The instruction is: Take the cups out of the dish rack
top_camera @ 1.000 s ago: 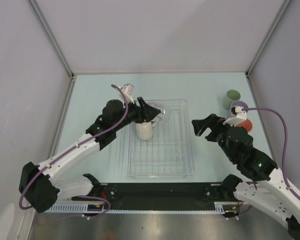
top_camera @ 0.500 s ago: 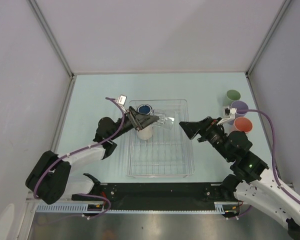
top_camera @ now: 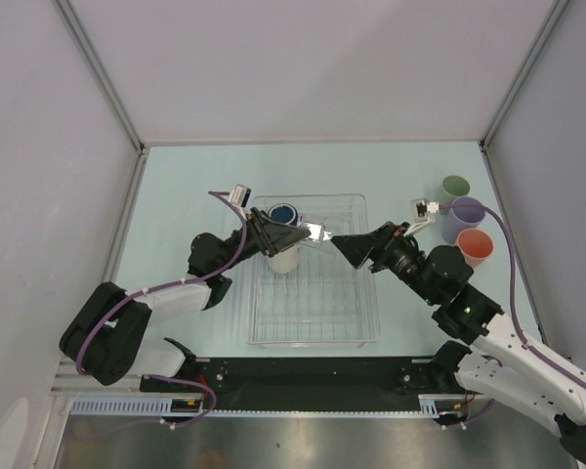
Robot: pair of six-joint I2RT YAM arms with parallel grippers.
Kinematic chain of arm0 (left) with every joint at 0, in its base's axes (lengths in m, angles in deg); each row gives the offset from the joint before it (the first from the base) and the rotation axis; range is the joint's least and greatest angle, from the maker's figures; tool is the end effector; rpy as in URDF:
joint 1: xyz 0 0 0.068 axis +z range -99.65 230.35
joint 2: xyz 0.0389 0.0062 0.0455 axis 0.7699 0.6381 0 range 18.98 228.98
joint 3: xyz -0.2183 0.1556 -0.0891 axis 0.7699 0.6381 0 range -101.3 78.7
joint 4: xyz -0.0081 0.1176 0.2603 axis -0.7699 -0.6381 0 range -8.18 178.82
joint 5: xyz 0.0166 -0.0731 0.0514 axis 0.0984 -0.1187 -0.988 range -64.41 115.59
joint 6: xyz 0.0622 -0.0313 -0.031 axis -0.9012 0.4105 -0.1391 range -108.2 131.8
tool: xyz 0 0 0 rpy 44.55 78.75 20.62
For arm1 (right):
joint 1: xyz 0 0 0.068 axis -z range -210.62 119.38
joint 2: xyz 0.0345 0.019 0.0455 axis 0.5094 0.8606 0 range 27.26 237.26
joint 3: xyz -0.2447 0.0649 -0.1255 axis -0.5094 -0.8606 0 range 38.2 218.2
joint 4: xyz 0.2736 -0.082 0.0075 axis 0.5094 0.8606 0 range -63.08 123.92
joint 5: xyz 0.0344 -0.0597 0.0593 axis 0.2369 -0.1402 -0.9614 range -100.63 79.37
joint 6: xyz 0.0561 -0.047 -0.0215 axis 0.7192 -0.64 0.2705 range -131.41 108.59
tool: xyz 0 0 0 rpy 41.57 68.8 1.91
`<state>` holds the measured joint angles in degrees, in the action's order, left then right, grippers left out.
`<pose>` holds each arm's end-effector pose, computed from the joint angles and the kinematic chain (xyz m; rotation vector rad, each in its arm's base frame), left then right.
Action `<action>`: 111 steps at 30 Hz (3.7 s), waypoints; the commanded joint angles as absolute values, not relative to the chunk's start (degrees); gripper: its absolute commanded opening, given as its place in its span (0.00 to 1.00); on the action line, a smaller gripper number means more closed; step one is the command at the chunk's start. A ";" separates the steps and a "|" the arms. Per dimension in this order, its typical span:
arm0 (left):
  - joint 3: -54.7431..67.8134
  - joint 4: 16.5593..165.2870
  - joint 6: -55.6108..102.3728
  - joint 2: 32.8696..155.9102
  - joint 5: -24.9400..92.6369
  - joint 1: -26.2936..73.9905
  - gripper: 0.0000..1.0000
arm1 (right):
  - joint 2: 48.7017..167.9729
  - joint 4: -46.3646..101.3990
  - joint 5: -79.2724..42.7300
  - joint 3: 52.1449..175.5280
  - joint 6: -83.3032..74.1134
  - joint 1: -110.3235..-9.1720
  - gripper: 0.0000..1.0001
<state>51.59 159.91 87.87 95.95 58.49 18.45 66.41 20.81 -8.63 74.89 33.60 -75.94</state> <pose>0.2347 -0.1873 0.2586 0.0338 1.5379 -1.9148 0.1554 0.1541 0.3436 0.0260 1.6385 1.2182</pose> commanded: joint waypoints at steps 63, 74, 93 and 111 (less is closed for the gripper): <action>36.17 122.52 71.34 94.32 54.96 18.01 0.86 | 67.84 53.27 28.07 98.39 20.85 -77.91 0.00; 27.02 80.75 55.40 83.33 33.08 16.69 0.84 | 109.68 75.17 26.75 137.83 27.61 -58.85 0.00; 30.18 70.63 52.41 78.93 28.14 16.42 0.79 | 143.87 85.72 18.38 155.36 28.84 -46.54 0.00; 31.77 68.87 54.08 82.35 27.87 16.42 0.78 | 152.41 81.07 12.93 152.02 27.88 -40.11 0.00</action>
